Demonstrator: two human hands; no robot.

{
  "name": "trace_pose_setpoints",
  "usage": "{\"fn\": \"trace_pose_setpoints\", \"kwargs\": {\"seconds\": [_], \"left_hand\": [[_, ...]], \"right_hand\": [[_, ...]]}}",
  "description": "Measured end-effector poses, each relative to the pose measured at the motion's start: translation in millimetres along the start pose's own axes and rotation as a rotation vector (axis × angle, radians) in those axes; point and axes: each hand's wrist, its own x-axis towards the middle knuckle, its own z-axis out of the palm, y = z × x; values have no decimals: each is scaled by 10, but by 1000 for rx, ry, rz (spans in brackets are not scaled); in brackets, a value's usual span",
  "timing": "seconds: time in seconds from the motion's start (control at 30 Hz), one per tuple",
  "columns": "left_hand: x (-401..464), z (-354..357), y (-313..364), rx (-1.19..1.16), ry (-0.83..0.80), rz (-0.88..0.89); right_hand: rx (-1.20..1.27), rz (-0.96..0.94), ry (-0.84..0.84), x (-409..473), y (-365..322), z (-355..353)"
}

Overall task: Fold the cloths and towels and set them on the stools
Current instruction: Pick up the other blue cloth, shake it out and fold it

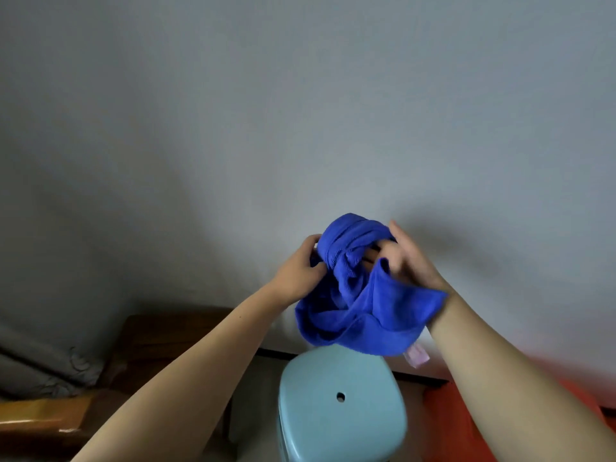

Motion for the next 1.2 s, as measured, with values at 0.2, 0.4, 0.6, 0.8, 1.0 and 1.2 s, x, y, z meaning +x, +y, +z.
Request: {"fn": "trace_pose_setpoints", "kwargs": {"seconds": [0.2,0.4,0.6,0.8,1.0,1.2], "left_hand": [[-27,61,117,-397,-85,-60],[-9,169,76,-308,-318,-52],[57,46,178,-657,-227,-134],[119,-49,334,-838,-291,-183],[149,-123,272,-772,-197,-247],[190,-339,126,-595,-85,-267]], "right_hand": [[-111,-113,173,69,-76,44],[-218,-180,220,73,-159,204],[-175,-41,270,68,-232,173],[-311,323,351,-79,306,41],[-240,236,147,-103,132,208],[30,58,238,-164,-49,-46]]}}
